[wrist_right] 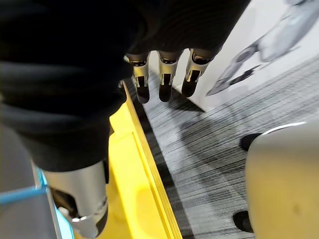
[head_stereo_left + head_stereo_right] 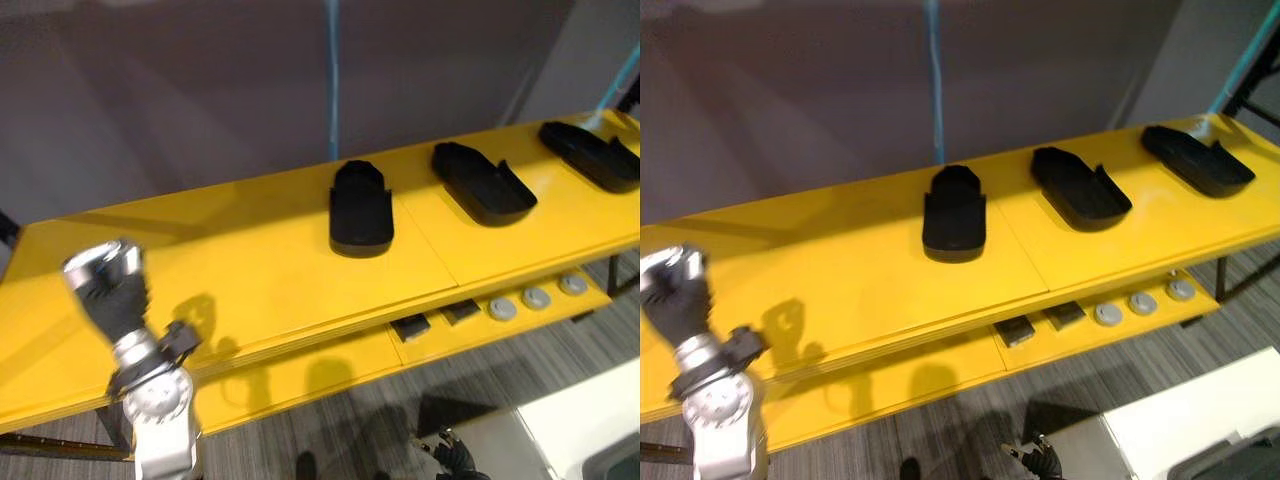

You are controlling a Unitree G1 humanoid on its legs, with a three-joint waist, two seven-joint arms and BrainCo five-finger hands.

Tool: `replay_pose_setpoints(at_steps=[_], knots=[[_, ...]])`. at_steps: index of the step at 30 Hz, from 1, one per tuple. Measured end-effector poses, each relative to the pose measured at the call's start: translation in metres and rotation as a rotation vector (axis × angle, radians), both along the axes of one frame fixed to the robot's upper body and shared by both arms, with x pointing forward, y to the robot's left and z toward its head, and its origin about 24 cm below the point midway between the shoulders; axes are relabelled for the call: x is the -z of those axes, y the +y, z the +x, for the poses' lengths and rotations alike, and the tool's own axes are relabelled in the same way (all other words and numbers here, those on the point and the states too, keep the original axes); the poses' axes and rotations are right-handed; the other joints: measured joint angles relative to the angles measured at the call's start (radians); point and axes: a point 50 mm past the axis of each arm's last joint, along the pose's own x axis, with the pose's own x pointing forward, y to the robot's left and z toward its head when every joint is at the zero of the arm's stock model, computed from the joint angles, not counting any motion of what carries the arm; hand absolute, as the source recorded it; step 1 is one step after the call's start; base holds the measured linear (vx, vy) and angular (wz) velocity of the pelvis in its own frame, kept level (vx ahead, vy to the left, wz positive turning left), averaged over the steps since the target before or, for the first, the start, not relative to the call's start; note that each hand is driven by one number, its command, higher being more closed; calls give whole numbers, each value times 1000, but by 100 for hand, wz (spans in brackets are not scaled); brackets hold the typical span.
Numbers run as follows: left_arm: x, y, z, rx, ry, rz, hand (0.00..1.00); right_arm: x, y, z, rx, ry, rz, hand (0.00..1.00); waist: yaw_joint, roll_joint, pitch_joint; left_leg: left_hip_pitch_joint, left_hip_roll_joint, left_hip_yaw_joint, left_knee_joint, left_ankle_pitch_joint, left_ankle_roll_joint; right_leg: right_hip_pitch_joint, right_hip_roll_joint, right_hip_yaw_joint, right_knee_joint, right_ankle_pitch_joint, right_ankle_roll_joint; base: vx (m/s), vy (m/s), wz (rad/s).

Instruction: Walk over and take plastic housings, then place them on the shelf

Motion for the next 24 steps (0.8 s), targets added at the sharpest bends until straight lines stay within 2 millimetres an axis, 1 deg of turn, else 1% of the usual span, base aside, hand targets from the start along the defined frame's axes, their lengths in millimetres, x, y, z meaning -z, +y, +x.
replay_pose_setpoints(at_steps=[2,3,4,6,7,8,9,10,11,12,13,14,15,17,18,20,22,24], knots=[[20,20,-31,-149,76,-83,100,-3,7,6,-17,-30,7,0,6,-8,-8,2,-5,-12,0,-6,8,11,-9,-22,8,-9,3,-41,7,31],[26,24,-36,-168,103,-93,100,-4,9,8,-26,-37,8,0,9,-10,-11,1,-5,-11,0,-6,8,11,-10,-26,9,-10,4,-44,9,18],[39,29,-44,-198,160,-131,100,-5,12,11,-50,-49,7,0,21,-12,-14,1,-5,-5,0,-6,8,11,-12,-29,11,-10,5,-39,12,12],[68,35,-54,-226,273,-224,100,-9,17,18,-79,-77,5,0,23,-13,-24,-1,-5,3,0,-5,9,12,-17,-40,13,-12,8,-38,12,14],[92,37,-60,-222,365,-303,100,-12,20,22,-86,-98,6,0,21,-15,-33,-1,-6,5,0,-4,10,13,-21,-49,14,-14,10,-42,18,15],[120,34,-64,-201,465,-397,100,-13,23,25,-103,-110,9,0,22,-18,-37,1,-6,20,1,-4,10,12,-23,-50,14,-16,12,-47,19,10],[133,32,-66,-186,510,-446,100,-14,25,26,-111,-113,11,0,22,-20,-39,2,-5,26,1,-5,10,12,-25,-51,15,-17,13,-44,17,3],[152,28,-69,-158,570,-527,100,-14,27,28,-118,-119,15,0,22,-23,-44,3,-6,31,1,-5,11,12,-26,-51,15,-19,14,0,0,0],[177,20,-75,-117,671,-609,100,-16,30,31,-123,-131,20,0,22,-28,-47,5,-6,36,2,-6,12,11,-28,-49,17,-21,15,-15,18,-6],[193,13,-79,-82,746,-654,100,-18,32,32,-122,-141,24,0,21,-33,-49,5,-7,39,4,-7,13,11,-28,-46,18,-22,15,12,16,-5],[213,1,-84,-30,841,-714,100,-18,35,33,-119,-149,32,0,19,-38,-52,4,-8,39,6,-7,14,14,-30,-47,26,-24,16,20,8,-4],[221,-4,-86,-4,880,-738,100,-18,36,33,-118,-149,36,0,18,-40,-53,4,-8,40,6,-7,14,12,-31,-46,31,-27,15,0,0,0],[240,-18,-89,68,979,-794,0,-17,38,31,-112,-143,44,0,19,-46,-57,7,-9,44,7,-9,15,14,-33,-45,36,-33,15,0,0,0],[246,-25,-90,110,1025,-798,0,-17,38,31,-107,-144,46,0,18,-47,-57,9,-9,48,8,-12,17,12,-33,-40,41,-37,16,2,-1,-8],[251,-31,-88,154,1063,-794,0,-17,35,30,-93,-142,41,0,18,-44,-56,13,-9,58,9,-17,17,10,-33,-27,45,-40,15,-3,2,-15],[256,-37,-83,197,1097,-779,0,-16,33,29,-74,-138,40,0,17,-39,-54,19,-9,64,8,-21,15,10,-33,-21,48,-45,16,-5,0,-14],[259,-42,-77,238,1129,-759,0,-15,30,26,-49,-127,41,0,11,-37,-53,21,-9,68,6,-23,13,8,-33,-17,47,-50,16,-2,-3,-7],[264,-49,-73,275,1178,-727,0,-13,27,23,-30,-112,38,0,-2,-37,-53,21,-8,75,4,-27,9,4,-31,-6,48,-53,14,14,-2,-19]])
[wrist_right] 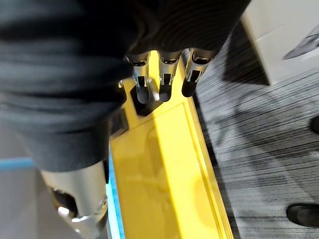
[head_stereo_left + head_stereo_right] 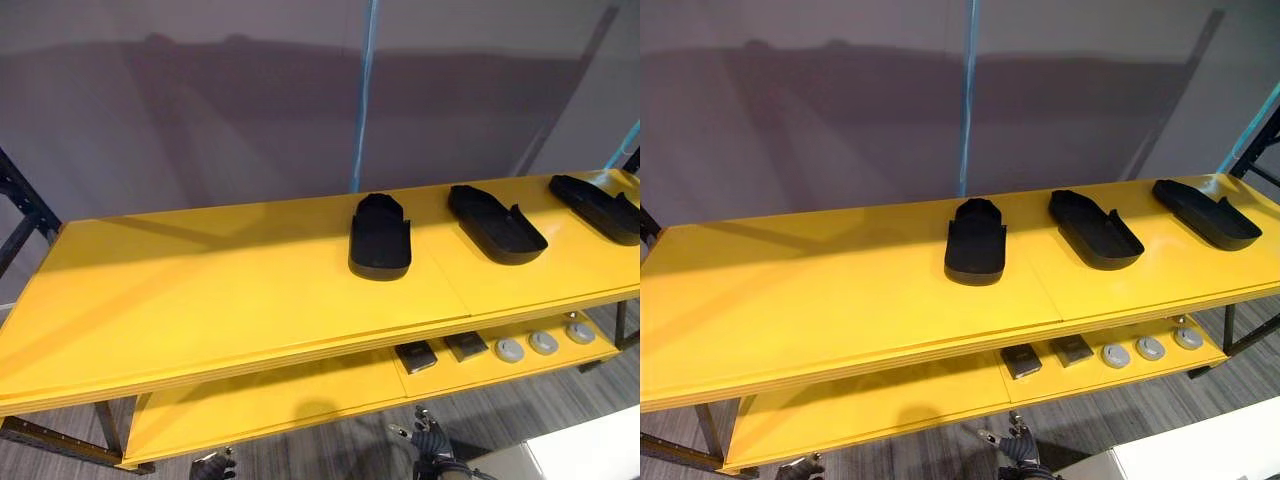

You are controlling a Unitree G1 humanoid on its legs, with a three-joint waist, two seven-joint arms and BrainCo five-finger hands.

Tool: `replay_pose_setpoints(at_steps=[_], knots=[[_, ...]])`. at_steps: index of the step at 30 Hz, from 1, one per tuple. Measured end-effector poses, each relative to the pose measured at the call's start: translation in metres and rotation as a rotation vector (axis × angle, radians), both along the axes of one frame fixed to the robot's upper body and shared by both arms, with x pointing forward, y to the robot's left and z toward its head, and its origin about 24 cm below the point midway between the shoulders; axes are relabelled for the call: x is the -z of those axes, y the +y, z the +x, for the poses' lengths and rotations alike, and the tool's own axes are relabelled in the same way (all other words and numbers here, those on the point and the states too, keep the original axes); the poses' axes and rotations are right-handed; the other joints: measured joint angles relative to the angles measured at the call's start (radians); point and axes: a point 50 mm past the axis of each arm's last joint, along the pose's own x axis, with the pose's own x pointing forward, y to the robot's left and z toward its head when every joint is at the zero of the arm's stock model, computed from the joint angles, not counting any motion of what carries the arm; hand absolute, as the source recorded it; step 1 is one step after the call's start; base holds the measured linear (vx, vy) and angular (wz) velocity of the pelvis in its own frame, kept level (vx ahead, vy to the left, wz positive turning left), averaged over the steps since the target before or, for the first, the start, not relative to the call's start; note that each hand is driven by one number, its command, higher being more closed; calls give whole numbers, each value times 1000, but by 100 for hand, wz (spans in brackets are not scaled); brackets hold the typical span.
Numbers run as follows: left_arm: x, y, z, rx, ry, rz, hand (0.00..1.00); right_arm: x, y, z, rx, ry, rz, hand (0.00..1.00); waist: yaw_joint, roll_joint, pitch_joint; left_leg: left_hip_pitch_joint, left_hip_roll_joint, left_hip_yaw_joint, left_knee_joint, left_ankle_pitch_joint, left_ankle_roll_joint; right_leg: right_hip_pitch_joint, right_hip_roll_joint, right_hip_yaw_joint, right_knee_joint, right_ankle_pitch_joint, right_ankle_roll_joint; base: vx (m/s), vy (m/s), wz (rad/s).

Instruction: Walk over and take plastic housings, then place them on the shelf

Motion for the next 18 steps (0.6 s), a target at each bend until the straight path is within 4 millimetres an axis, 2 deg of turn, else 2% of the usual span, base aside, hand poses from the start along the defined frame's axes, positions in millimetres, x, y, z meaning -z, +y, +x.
replay_pose_setpoints(at_steps=[3,7,10,12,15,18], knots=[[7,-11,3,94,45,2,0,7,-1,-8,8,51,-1,0,-5,3,1,6,7,36,0,-10,-6,-11,9,39,-3,-2,-3,36,-2,-32],[7,-13,15,179,50,26,0,12,-8,-16,51,91,2,0,-6,13,9,16,8,48,1,-23,-5,-8,16,59,-25,-2,-3,54,-2,-16],[9,-14,18,225,64,35,0,11,-12,-12,51,86,-7,0,-7,23,17,16,9,70,1,-31,-4,-7,19,81,-36,-1,-4,61,7,-21],[9,-14,21,249,66,45,0,12,-13,-8,45,91,-9,0,-7,18,27,19,9,83,6,-36,-2,-8,21,96,-37,-1,-3,57,1,-24],[8,-17,28,280,58,50,0,8,-13,4,36,62,-12,0,-5,15,57,14,20,126,72,-90,2,-6,28,149,-36,12,4,22,16,-40],[6,-19,37,302,39,62,0,7,-12,7,34,54,-11,0,-4,14,77,-9,38,156,146,-136,9,-11,35,179,-34,32,11,-12,31,-36]])
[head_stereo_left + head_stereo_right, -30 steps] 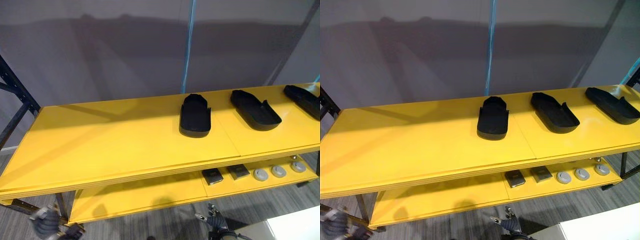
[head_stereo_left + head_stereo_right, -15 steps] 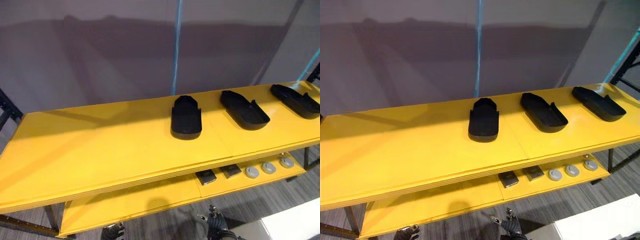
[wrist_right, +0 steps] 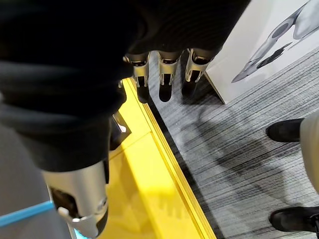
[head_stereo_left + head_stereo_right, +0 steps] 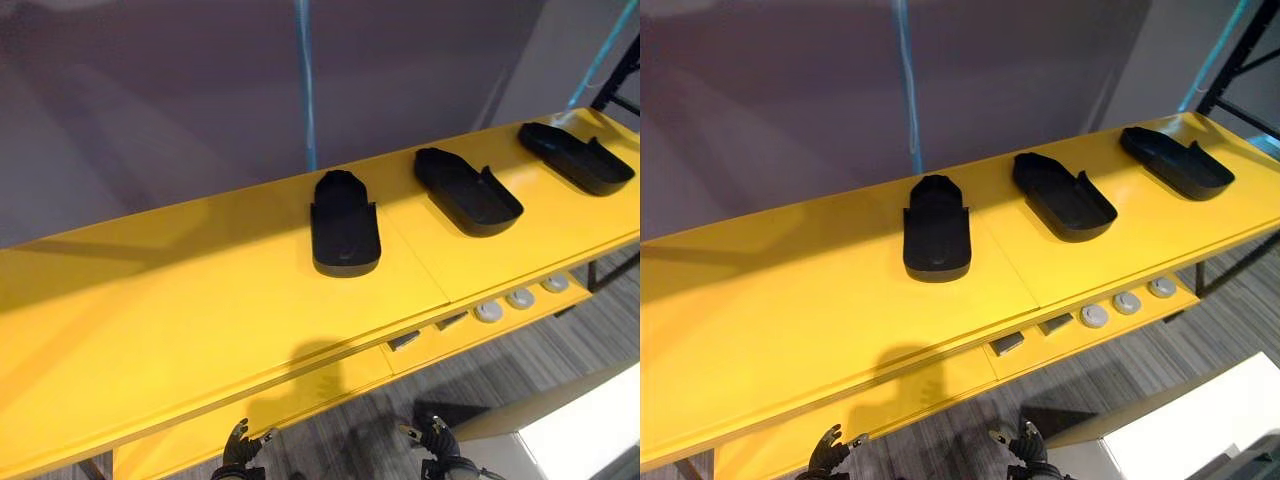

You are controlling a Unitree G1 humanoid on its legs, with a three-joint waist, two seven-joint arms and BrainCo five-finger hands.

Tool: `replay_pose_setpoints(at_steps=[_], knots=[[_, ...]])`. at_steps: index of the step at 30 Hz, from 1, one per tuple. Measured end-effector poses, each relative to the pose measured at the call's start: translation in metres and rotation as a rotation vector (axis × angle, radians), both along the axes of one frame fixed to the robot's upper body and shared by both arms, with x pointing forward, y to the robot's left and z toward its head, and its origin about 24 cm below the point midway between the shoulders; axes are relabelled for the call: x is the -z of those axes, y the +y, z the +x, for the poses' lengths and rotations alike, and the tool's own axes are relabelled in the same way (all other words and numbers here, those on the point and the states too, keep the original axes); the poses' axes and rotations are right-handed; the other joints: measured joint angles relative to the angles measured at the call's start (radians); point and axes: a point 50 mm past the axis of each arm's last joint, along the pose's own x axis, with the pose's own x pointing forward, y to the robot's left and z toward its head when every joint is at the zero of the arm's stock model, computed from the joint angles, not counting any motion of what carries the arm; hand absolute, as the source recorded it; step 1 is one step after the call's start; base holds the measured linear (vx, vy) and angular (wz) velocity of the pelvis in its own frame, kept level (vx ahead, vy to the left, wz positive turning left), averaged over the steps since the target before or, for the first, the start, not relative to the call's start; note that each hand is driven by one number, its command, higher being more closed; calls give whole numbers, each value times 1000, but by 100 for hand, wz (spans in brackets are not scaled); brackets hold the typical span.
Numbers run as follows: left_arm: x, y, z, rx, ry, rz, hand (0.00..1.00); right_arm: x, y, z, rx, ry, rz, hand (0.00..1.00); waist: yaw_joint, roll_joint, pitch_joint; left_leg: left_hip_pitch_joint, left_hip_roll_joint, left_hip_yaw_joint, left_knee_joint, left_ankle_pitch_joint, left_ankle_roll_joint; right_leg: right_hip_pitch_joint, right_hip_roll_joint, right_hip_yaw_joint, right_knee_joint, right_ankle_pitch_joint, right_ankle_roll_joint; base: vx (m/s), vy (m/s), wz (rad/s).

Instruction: Walk over and take plastic housings, then place them on the shelf

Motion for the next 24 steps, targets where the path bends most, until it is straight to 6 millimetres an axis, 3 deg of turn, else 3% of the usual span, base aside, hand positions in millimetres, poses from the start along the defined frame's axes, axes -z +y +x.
replay_pose_setpoints(at_steps=[7,8,9,10,13,14,15,16,17,18,19,22,24], knots=[[-15,-4,41,75,-102,25,0,-11,10,15,-3,-79,19,0,3,-1,52,-111,69,83,113,-27,14,-126,48,24,36,128,14,-115,54,-39],[-18,-7,46,87,-120,29,0,-12,11,17,-3,-86,18,0,3,1,55,-119,76,99,109,-29,26,-144,46,17,72,107,15,-161,47,-33],[-20,-6,48,90,-129,33,0,-12,11,17,-4,-85,20,0,5,-5,59,-118,73,108,117,-30,28,-171,32,-5,191,48,4,-112,6,-15],[-19,-5,46,89,-126,35,0,-10,11,12,0,-72,20,0,2,-3,58,-116,70,109,123,-29,30,-180,9,-38,352,-9,18,-77,-25,-2],[-17,3,39,72,-106,49,0,-3,13,3,-8,-23,23,0,9,-38,25,-134,63,134,151,-25,26,-132,-65,-98,507,-62,51,-47,-90,-16],[-16,8,34,67,-91,60,0,-2,15,6,-32,-18,19,0,18,-62,8,-153,60,162,178,-24,25,-117,-108,-119,465,-46,49,-42,-191,-86],[-14,11,31,59,-80,65,0,-4,15,13,-64,-24,8,0,34,-73,0,-178,73,202,209,-22,20,-108,-105,-126,377,-79,81,-63,-231,-136],[-13,13,28,52,-69,65,0,-8,14,25,-101,-50,-14,0,41,-63,2,-220,119,238,293,-13,30,-71,-83,-142,250,-73,74,-137,-305,-153],[-13,10,30,52,-71,55,0,-14,14,37,-117,-81,-29,0,45,-76,7,-257,95,226,308,-39,-3,-43,-87,-122,162,-73,67,-165,-224,-124],[-12,4,29,53,-72,40,0,-16,7,42,-116,-92,-52,0,41,-68,10,-256,62,203,253,-38,1,-44,-93,-104,147,-73,66,-173,-108,-97],[-10,-8,30,79,-71,15,0,-20,-7,46,-107,-101,-91,0,30,-30,10,-246,40,188,173,57,66,-46,-69,-77,136,-74,63,-112,7,-72],[-13,-6,37,103,-84,31,0,-19,-11,43,-87,-96,-108,0,24,-35,4,-233,72,238,187,56,69,-40,-56,-60,84,-81,41,-93,-42,-61],[-13,-6,40,123,-81,38,0,-17,-11,39,-77,-80,-104,0,14,-18,18,-231,102,239,226,55,62,-30,-35,-42,67,-68,17,-134,-94,-40]])
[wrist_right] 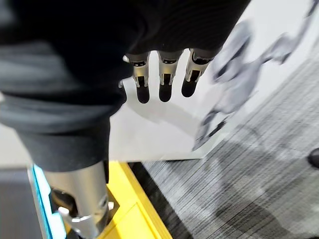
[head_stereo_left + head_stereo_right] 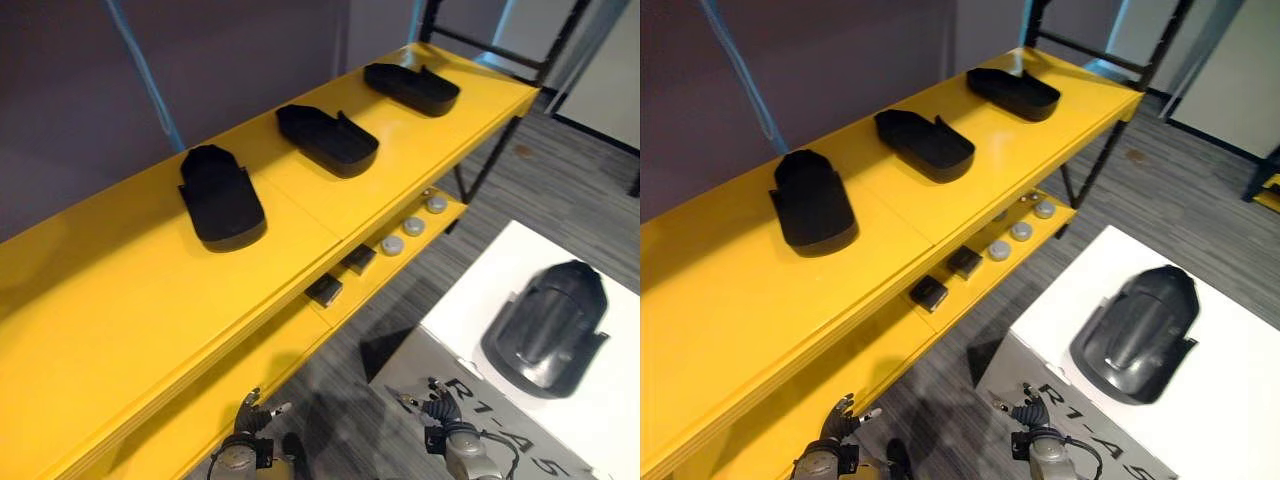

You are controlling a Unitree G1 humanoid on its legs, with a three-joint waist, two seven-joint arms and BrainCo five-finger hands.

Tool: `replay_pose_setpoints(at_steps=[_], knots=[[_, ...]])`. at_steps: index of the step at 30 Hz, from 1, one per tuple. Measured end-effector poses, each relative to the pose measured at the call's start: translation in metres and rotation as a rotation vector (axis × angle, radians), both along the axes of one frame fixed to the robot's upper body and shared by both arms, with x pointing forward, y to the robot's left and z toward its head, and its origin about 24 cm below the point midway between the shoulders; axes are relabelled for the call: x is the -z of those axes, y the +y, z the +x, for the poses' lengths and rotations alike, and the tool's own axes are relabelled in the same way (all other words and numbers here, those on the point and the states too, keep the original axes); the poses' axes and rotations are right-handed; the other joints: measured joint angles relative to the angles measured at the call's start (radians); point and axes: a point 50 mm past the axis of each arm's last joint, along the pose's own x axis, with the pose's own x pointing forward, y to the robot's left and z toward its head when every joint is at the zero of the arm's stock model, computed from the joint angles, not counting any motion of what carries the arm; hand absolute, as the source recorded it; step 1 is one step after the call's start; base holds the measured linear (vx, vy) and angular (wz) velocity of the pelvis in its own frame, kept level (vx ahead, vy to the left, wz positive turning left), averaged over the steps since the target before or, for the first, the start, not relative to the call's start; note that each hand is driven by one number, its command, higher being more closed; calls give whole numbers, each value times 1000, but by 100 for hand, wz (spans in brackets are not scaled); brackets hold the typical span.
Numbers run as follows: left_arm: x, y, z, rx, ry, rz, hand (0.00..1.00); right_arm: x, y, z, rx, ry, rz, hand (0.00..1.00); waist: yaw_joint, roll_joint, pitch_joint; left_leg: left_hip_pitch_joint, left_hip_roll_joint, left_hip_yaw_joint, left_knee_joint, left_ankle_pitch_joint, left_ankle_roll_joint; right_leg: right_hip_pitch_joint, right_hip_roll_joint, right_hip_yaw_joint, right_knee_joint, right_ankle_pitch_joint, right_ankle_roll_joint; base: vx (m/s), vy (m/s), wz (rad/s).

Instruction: Walk over and take plastic housings, then place them on the shelf

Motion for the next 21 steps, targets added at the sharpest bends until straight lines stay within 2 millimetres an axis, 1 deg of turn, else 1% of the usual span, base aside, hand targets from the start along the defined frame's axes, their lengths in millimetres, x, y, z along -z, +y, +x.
replay_pose_setpoints(at_steps=[1,2,3,4,5,6,7,8,9,10,11,12,13,14,15,16,17,18,19,20,21], knots=[[0,0,-1,-1,3,1,0,1,0,-1,0,8,1,0,-5,6,6,4,3,-24,19,-1,-4,2,8,19,3,2,-4,-207,-123,-64],[2,0,-5,-7,14,0,0,3,-1,-4,2,19,0,0,-11,10,14,11,1,-119,30,2,-13,6,20,58,6,7,-12,-193,-105,-92],[5,-1,-12,-14,32,-6,0,4,-2,-6,3,31,-2,0,-11,24,15,14,1,-224,29,-10,-43,-5,39,106,8,13,-22,-186,-91,-106],[6,-2,-15,-17,39,-10,0,4,-3,-6,4,31,-5,0,-11,33,16,18,2,-275,24,-22,-61,-19,50,136,17,13,-20,-172,-39,-144],[9,-3,-20,-21,55,-16,0,3,-6,-5,4,27,-15,0,-6,44,20,38,-1,-348,-1,-49,-102,-54,70,203,39,6,-20,-149,63,-145],[11,-3,-23,-21,71,-15,0,3,-7,-5,5,26,-19,0,-7,41,24,53,-9,-347,-17,-69,-121,-70,75,243,48,7,-21,-155,136,-160],[12,-3,-24,-19,79,-14,0,4,-9,-9,9,34,-21,0,-15,40,30,73,-28,-348,-30,-92,-120,-77,75,276,42,8,-21,-120,205,-129],[13,-3,-24,-16,82,-15,0,6,-10,-13,13,45,-23,0,-14,40,34,86,-34,-340,-32,-103,-117,-77,73,296,29,10,-24,-67,150,-108],[13,-3,-23,-16,81,-12,0,7,-10,-16,15,52,-23,0,-15,39,35,95,-31,-319,-34,-107,-115,-77,71,310,20,10,-24,-38,195,-113],[12,0,-23,-14,80,-6,0,8,-9,-19,17,61,-18,0,-15,35,36,119,-32,-274,-46,-119,-118,-84,64,339,12,13,-21,-8,165,-128],[12,1,-23,-9,82,1,0,9,-6,-19,14,61,-13,0,-17,35,36,139,-32,-228,-58,-125,-115,-101,48,335,10,18,-25,-11,187,-127],[12,1,-23,-5,82,2,0,9,-5,-19,14,61,-10,0,-19,36,36,149,-28,-203,-68,-127,-115,-113,32,304,13,25,-35,-4,107,-123],[11,2,-22,1,79,9,0,9,-2,-19,13,60,-1,0,-18,41,36,166,-22,-148,-87,-127,-115,-154,-11,172,59,47,-59,8,88,-121],[11,7,-22,-2,81,21,0,9,3,-17,1,57,8,0,-14,34,33,186,-13,-90,-93,-121,-122,-194,-55,-37,124,62,-79,26,69,-118],[11,8,-23,-3,83,25,0,9,4,-16,-9,56,8,0,-18,34,32,193,-9,-68,-88,-118,-117,-200,-79,-126,142,75,-89,94,22,-103],[11,8,-22,-2,80,25,0,9,4,-15,-12,56,6,0,-26,50,29,202,6,-43,-72,-118,-117,-200,-99,-283,159,98,-65,162,-29,-92],[11,10,-22,-3,81,31,0,9,6,-15,-25,57,5,0,-21,52,28,212,14,-39,-63,-116,-116,-193,-96,-345,154,99,-69,199,-66,-107],[12,11,-23,0,89,34,0,8,7,-14,-41,53,-2,0,-29,57,27,222,26,-39,-46,-116,-116,-182,-76,-331,131,98,-70,212,-109,-103],[13,10,-25,10,100,35,0,9,5,-16,-39,59,-4,0,-40,57,28,225,44,-35,16,-115,-112,-148,-62,-307,102,105,-78,197,-125,-86],[14,5,-25,26,99,28,0,10,3,-20,-36,69,-9,0,-41,50,29,230,37,-68,7,-153,-138,-112,-56,-285,67,112,-81,155,-93,-66],[14,0,-24,34,91,18,0,12,-3,-26,-26,82,-24,0,-47,69,23,223,36,-106,-19,-134,-115,-81,-27,-282,35,116,-80,104,-32,-49]])
